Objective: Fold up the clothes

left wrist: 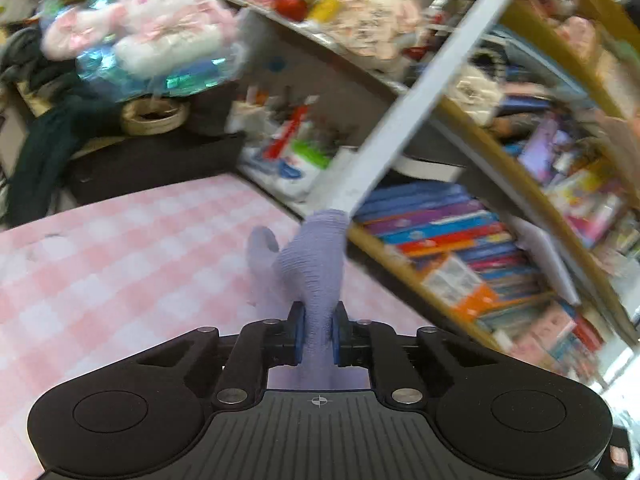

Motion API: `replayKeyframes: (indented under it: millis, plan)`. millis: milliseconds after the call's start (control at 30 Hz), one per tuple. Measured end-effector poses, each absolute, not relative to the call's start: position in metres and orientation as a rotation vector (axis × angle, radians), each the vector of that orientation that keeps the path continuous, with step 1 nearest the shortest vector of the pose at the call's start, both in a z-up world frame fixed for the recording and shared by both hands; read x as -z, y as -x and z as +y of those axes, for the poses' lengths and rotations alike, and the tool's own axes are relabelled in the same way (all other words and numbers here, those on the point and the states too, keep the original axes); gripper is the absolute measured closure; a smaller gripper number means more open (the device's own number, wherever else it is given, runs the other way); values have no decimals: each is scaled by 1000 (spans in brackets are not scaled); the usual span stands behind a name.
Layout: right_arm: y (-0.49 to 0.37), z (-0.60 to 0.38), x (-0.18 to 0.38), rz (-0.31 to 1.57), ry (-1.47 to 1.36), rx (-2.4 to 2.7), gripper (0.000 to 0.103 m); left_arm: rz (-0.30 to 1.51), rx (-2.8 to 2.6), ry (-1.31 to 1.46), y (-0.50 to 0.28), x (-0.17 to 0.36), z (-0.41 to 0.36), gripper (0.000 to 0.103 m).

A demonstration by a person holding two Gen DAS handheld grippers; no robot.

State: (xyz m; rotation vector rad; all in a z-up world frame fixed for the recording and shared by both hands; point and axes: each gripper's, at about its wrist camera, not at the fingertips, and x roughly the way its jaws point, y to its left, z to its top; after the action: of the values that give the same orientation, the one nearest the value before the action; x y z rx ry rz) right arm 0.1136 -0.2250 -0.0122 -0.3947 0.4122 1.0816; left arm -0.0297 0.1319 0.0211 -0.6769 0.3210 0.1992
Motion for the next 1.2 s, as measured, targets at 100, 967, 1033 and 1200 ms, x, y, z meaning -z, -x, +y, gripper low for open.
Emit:
replayKeyframes:
  millis: [100,967,1033,1200]
  plan:
    - [-115,-225,12,417,390,-1084,47,351,-278,823,31,-3,154,91]
    - [-105,-230,14,434,373,-1005,49,381,-384,993,28,38,180,71]
    - [-107,-230,14,438,368,-1005,49,376,-385,1011,29,41,183,76]
    - [-108,-231,15,444,362,-1009,49,351,-387,1053,31,46,184,85]
